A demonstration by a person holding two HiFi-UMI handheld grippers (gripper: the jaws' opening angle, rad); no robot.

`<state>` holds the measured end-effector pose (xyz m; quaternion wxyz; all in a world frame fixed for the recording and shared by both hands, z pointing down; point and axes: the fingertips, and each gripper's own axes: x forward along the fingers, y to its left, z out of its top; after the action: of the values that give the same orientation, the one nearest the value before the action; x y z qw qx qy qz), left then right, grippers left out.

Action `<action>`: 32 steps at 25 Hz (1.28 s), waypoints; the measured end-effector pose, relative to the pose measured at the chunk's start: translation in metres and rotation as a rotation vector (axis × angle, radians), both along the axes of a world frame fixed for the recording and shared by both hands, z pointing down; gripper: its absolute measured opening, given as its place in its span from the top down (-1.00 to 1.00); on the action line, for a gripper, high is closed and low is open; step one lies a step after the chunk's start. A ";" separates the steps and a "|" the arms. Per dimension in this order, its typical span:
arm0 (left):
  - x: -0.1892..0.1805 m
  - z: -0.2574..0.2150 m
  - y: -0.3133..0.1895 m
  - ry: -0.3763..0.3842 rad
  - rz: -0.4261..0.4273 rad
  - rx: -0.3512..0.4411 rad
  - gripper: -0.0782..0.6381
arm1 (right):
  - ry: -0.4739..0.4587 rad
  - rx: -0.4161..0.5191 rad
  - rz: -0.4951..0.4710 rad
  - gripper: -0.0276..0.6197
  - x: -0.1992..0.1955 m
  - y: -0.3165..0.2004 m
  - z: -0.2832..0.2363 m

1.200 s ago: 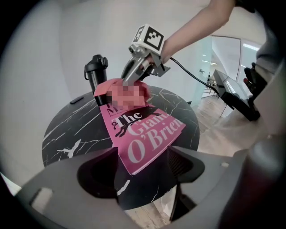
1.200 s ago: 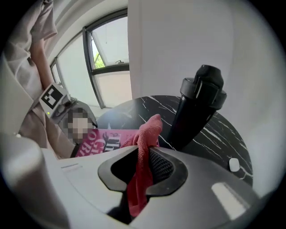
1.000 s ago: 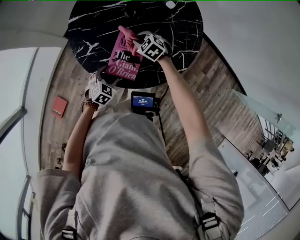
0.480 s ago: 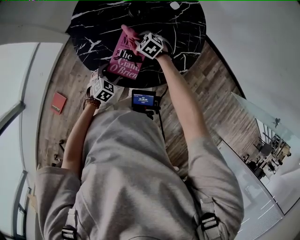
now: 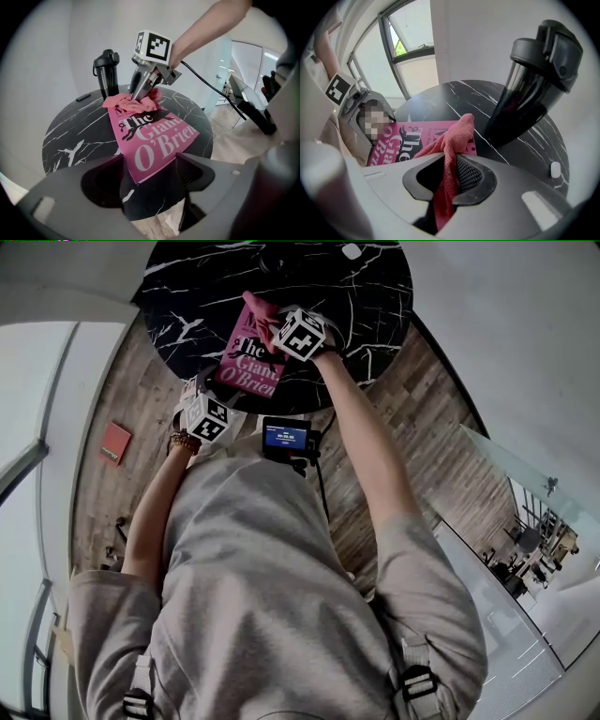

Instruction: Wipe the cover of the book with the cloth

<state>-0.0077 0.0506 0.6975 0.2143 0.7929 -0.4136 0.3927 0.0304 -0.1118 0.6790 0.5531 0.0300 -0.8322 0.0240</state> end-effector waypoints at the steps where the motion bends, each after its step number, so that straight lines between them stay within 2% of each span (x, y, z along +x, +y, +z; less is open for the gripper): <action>1: 0.000 0.000 0.000 0.001 0.001 0.000 -0.19 | 0.003 -0.001 -0.002 0.69 0.000 0.000 0.001; 32: -0.001 0.002 0.000 0.026 0.013 -0.003 -0.21 | 0.021 -0.056 -0.054 0.69 -0.004 0.037 -0.001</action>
<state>-0.0082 0.0502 0.6995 0.2184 0.8003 -0.4052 0.3842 0.0262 -0.0746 0.6779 0.5629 -0.0076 -0.8259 0.0320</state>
